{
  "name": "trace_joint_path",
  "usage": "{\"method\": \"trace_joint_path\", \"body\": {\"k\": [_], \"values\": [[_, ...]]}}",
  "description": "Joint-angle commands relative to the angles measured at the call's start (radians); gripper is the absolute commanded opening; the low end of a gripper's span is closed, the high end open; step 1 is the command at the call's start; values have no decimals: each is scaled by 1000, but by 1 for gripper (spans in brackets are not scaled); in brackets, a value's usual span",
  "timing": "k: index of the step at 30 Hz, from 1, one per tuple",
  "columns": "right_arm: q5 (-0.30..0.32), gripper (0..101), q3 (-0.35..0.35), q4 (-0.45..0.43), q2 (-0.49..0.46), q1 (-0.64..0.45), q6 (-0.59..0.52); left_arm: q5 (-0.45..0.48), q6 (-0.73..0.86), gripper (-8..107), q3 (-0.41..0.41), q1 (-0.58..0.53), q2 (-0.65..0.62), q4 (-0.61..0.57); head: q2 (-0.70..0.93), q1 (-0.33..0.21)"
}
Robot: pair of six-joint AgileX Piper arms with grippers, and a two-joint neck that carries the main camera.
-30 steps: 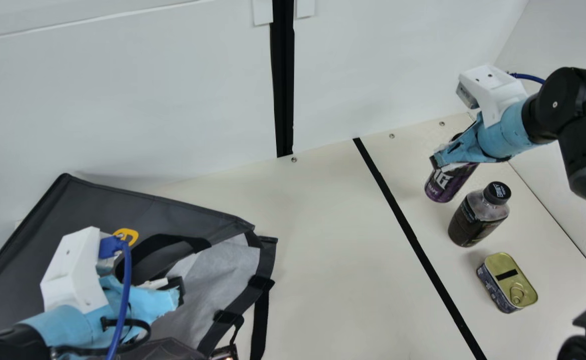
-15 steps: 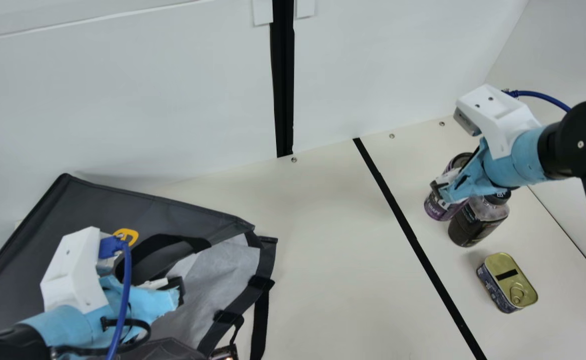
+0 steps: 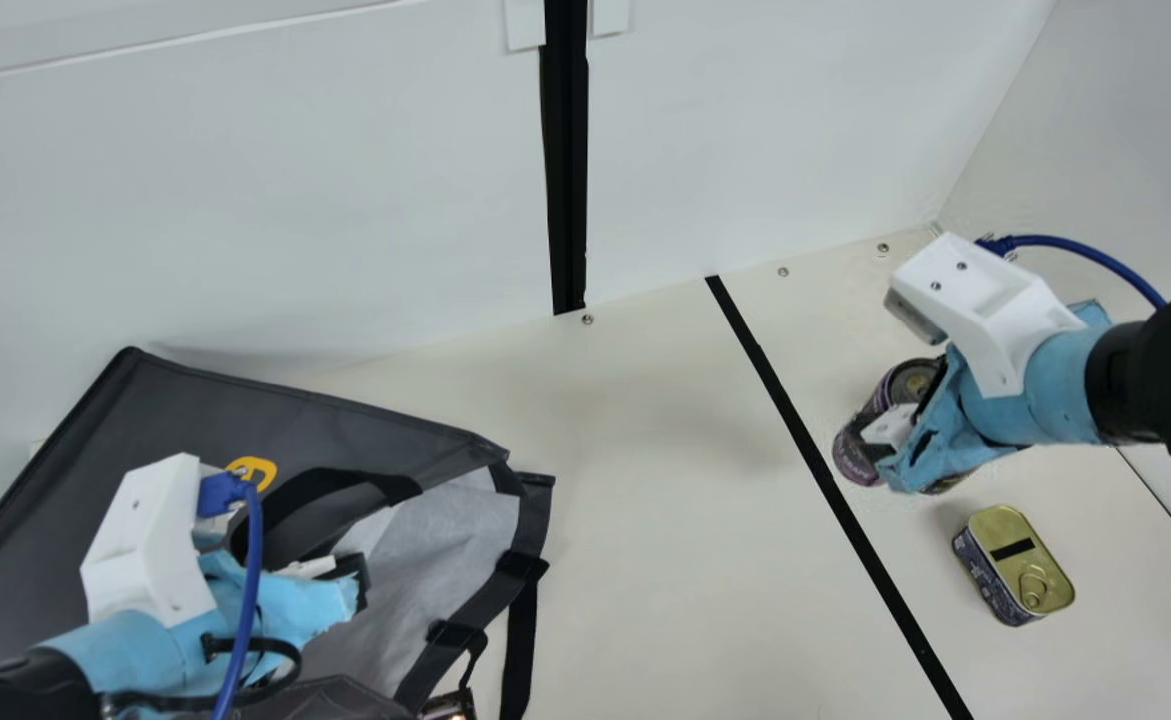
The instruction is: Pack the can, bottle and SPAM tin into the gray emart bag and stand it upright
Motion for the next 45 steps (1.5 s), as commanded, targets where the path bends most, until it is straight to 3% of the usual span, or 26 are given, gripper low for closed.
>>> {"method": "trace_joint_path", "body": {"k": [1, 20, 32, 45], "values": [[-1, 0, 20, 4, -17, 9, -12, 0, 0, -8, 0, 0, 0, 0, -1, -23], [-1, 0, 171, 33, -162, 185, -16, 0, 0, -8, 0, 0, 0, 0, -1, -23], [-1, 0, 215, 10, -218, 320, 18, 0, 0, -8, 0, 0, 0, 0, -1, -23], [-1, 0, 254, 97, -282, 393, 7, 0, 0, -8, 0, 0, 0, 0, -1, -23]]}}
